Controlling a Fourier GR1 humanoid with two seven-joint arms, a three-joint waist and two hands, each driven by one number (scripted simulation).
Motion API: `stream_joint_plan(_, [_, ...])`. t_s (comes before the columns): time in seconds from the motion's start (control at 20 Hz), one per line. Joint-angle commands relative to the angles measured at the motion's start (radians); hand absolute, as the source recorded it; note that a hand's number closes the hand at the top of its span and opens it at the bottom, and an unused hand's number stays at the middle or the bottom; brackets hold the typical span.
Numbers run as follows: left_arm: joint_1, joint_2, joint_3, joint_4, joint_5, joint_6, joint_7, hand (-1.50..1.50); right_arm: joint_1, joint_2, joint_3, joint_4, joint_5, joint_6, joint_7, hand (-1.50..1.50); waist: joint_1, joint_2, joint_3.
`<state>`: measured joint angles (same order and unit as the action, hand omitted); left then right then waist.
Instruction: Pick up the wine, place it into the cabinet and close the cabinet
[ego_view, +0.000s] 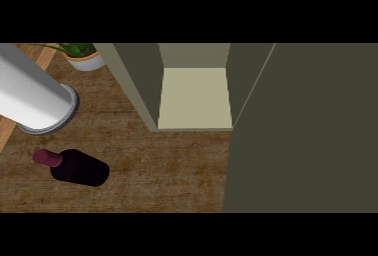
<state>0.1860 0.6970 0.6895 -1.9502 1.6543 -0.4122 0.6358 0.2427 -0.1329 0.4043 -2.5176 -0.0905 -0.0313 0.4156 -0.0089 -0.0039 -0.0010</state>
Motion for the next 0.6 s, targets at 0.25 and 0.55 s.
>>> stream_joint_plan(0.25, [-0.035, -0.082, -0.036, 0.059, -0.211, -0.041, -0.034, -1.5, -0.004, -0.016, -0.032, -0.179, -0.04, -0.029, 0.088, -1.5, -0.001, 0.003, 0.001])
stream_joint_plan(0.55, [-0.176, -0.127, -0.152, 0.203, -0.425, -0.105, -0.091, -1.5, -0.018, -0.016, -0.072, -0.132, -0.051, -0.025, 0.064, -1.5, -0.011, 0.006, 0.001])
